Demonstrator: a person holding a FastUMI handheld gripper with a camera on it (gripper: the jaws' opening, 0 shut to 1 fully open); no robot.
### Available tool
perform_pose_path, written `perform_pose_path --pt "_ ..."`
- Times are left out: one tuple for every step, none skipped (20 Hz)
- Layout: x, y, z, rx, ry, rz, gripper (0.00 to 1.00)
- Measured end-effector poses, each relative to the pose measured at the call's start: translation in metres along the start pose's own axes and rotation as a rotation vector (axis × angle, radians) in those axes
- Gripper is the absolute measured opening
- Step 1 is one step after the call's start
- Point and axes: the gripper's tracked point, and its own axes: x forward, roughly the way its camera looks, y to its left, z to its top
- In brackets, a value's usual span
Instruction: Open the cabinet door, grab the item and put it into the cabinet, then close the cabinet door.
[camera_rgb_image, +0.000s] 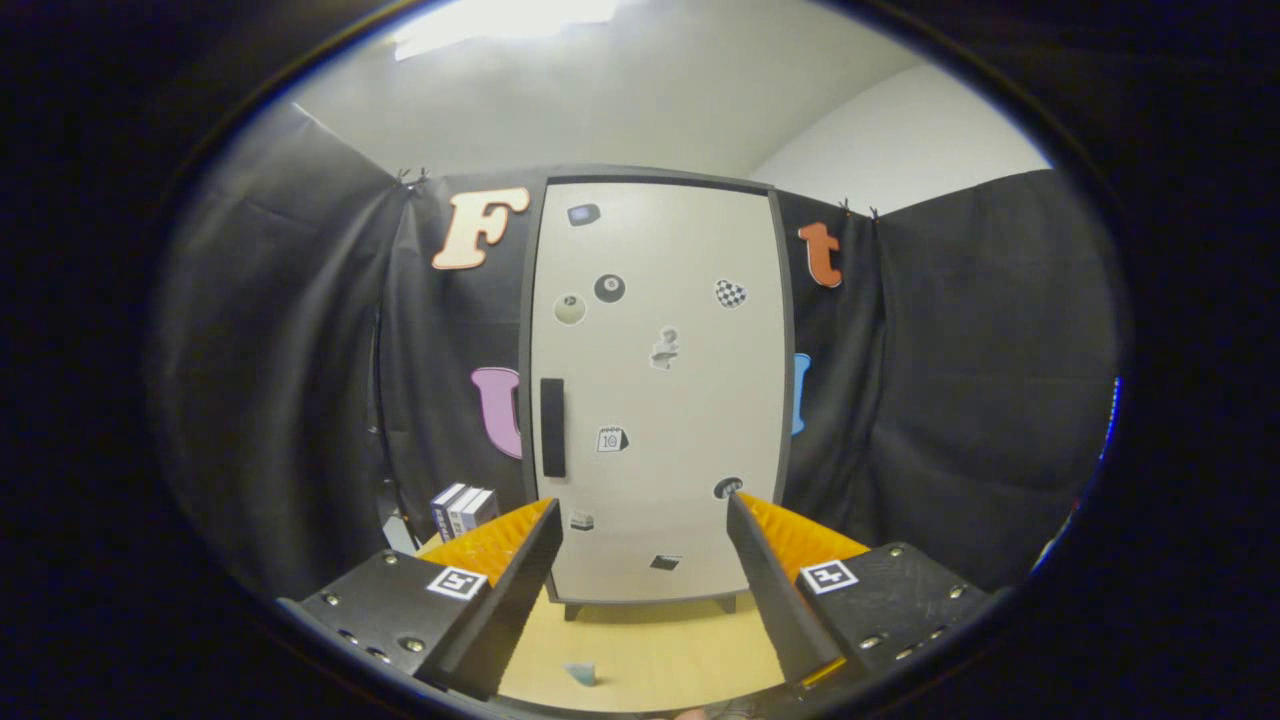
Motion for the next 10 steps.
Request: perform_pose_path --pt "0.004 0.0 -0.001 -0.007 0.004 0.004 0.98" --pt "0.009 0.003 -0.002 -0.013 0.004 0.01 0.98" --pt "0.015 0.006 -0.003 -0.021 0.004 0.018 0.98" --pt "0.023 0.009 -0.004 -0.029 0.004 0.026 0.98" --pt "0.032 0.013 -0.006 -0.037 0.011 0.035 0.98" --pt "0.042 0.018 -0.008 -0.041 0.013 0.044 0.98" --pt "0.054 0.024 -0.007 -0.04 0.016 0.057 0.98" --pt "0.067 0.032 -0.009 -0.036 0.024 0.076 0.98" --pt "0.079 0.039 -0.009 -0.031 0.026 0.093 0.98" --pt "0.094 0.046 -0.008 -0.027 0.024 0.11 0.98"
